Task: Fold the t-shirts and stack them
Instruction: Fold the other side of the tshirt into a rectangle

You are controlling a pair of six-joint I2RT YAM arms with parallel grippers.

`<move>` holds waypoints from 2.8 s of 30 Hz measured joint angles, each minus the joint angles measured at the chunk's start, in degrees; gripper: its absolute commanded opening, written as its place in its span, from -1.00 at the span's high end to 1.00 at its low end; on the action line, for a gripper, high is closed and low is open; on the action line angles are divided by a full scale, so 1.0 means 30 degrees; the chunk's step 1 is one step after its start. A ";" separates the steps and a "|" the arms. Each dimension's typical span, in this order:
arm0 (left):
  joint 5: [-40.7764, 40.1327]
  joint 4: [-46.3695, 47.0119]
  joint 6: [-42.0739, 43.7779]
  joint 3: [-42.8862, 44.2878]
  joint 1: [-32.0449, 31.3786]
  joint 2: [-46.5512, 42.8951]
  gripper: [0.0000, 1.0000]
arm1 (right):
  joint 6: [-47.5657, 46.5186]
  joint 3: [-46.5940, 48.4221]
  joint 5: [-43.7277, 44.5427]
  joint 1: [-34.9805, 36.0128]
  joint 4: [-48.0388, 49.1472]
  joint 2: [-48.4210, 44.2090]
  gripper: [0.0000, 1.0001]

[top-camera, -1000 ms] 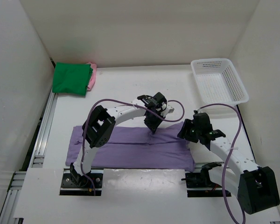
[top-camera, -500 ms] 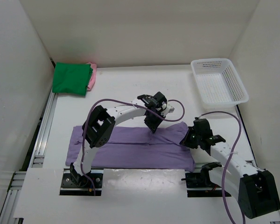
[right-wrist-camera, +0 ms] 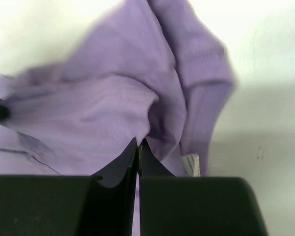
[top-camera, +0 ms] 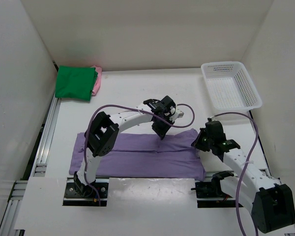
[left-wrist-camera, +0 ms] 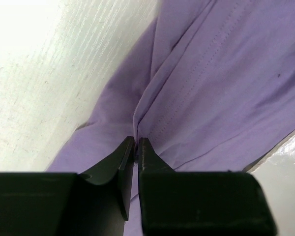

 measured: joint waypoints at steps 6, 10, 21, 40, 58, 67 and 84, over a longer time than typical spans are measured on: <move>-0.0138 0.0058 0.0000 -0.0066 0.0000 -0.0656 0.61 | -0.0364 0.0678 0.0918 -0.0007 0.0262 -0.1282 1.00; -0.0342 0.0233 0.0000 -0.0270 0.0000 -0.0947 0.61 | -0.0335 0.0503 0.1246 -0.0131 0.0546 -0.1341 1.00; -0.0918 0.0503 0.0007 -0.0729 0.0000 -0.0794 0.31 | 0.0102 -0.0102 0.1734 -0.0131 0.0641 0.1341 -0.04; -0.1530 0.0554 0.0066 -0.0838 0.0000 -0.0466 0.14 | -0.0692 0.3825 0.2382 -0.0357 -0.1304 0.2783 0.13; -0.0947 0.0430 0.0066 -0.1086 0.0000 -0.0459 0.56 | -0.2186 0.4131 0.0393 -0.0415 0.0510 0.6586 0.63; -0.0495 0.0401 0.0095 -0.1086 0.0000 -0.0459 0.79 | -0.1814 0.3883 0.0889 -0.0561 0.1166 0.6368 1.00; -0.1231 0.0393 0.0102 -0.1399 -0.0117 -0.0561 0.79 | -0.0867 0.1464 0.1953 -0.0590 0.3541 0.4073 1.00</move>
